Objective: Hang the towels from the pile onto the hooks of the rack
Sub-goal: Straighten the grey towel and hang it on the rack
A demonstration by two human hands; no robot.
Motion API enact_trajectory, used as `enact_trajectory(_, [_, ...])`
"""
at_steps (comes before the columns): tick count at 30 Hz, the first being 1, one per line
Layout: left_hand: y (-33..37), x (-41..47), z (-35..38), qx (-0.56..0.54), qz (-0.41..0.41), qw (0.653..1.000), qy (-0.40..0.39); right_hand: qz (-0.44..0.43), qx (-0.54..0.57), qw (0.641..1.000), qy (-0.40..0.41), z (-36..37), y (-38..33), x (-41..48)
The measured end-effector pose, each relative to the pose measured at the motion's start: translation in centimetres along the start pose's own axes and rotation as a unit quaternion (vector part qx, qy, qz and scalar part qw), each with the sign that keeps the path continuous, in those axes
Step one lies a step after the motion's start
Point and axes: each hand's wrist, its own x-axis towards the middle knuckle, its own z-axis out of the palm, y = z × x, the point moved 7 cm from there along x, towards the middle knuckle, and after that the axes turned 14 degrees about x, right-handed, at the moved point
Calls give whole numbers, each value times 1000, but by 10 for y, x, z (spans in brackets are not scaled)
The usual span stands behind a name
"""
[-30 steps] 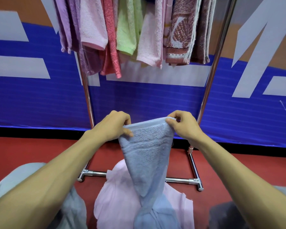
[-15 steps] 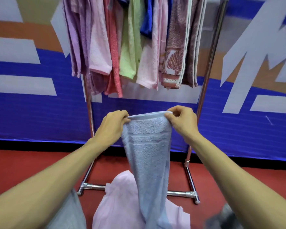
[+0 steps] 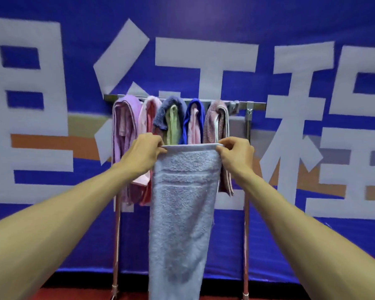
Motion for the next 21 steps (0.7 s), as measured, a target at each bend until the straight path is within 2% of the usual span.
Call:
enact_trajectory(4, [11, 27, -68, -1, -6, 999, 49, -49, -22, 998, 16, -14, -56, 27])
enact_trajectory(7, [19, 36, -100, 3, -29, 998, 55, -86, -41, 995, 22, -23, -92, 41])
enact_trajectory(9, [19, 43, -121, -22, -49, 995, 80, -85, -37, 995, 24, -27, -110, 49])
enact_trajectory(12, [21, 52, -159, -92, -80, 978, 167, -34, 58, 996, 57, -40, -130, 64])
enact_trajectory(14, [26, 52, -173, -118, -80, 971, 195, -18, 101, 992, 74, -48, -137, 69])
enact_trajectory(17, [30, 52, -160, -74, -77, 985, 139, -31, 45, 997, 58, -51, -135, 65])
enact_trajectory(21, [28, 45, -142, -147, -107, 979, 95, -17, 57, 996, 62, -55, -122, 59])
